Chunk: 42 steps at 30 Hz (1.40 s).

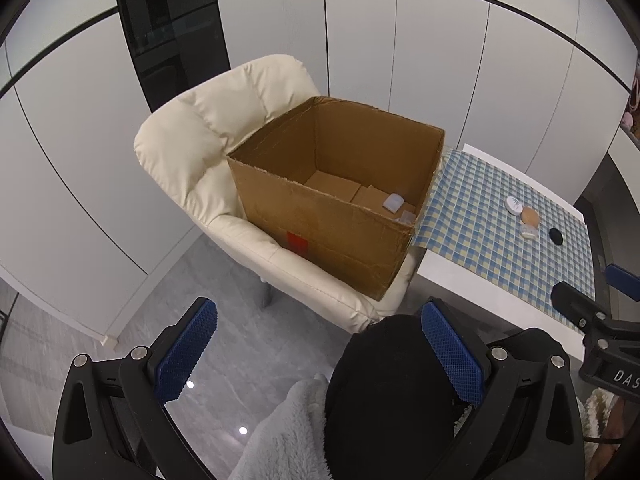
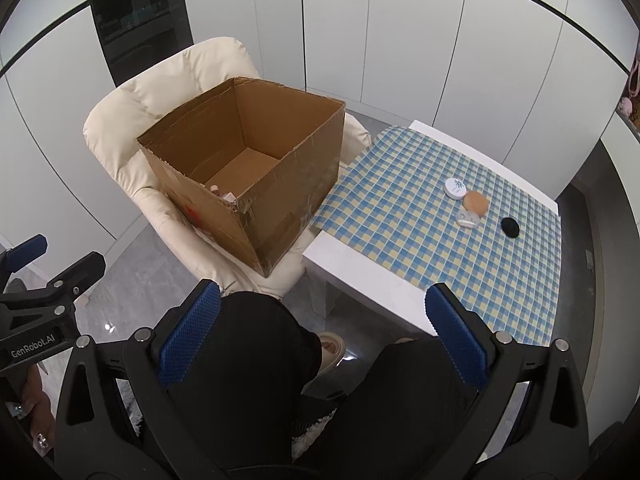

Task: Organize objects
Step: 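Move both open grippers back toward the remaining items on the checked cloth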

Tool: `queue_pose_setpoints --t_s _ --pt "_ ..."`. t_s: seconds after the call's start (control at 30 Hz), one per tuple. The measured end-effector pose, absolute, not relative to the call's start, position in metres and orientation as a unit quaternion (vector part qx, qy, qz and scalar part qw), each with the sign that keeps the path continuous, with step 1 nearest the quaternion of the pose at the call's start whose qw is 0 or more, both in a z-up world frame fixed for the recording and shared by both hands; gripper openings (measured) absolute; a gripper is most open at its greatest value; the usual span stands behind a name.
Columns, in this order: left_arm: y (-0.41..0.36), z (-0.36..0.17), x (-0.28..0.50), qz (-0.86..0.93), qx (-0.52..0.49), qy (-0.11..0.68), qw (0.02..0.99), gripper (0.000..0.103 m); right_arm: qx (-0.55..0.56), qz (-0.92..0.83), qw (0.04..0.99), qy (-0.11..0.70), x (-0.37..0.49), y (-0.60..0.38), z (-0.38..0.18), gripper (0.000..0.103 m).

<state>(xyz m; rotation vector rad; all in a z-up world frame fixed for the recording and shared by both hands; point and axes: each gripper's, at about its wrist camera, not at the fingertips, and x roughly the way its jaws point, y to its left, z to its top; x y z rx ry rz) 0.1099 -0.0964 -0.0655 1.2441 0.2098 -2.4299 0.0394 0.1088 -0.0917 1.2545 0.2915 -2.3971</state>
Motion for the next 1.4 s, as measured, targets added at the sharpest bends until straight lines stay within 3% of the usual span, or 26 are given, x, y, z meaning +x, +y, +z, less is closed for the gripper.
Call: queue_pose_setpoints --t_s 0.97,1.4 --pt "-0.070 -0.055 0.109 -0.876 0.446 0.050 0.180 0.102 0.446 -0.872 0.183 0.084 0.052 0.135 -0.080 0.103" --pt "-0.026 -0.059 0.081 -0.882 0.455 0.029 0.121 0.102 0.457 -0.879 0.126 0.053 0.046 0.186 -0.083 0.103"
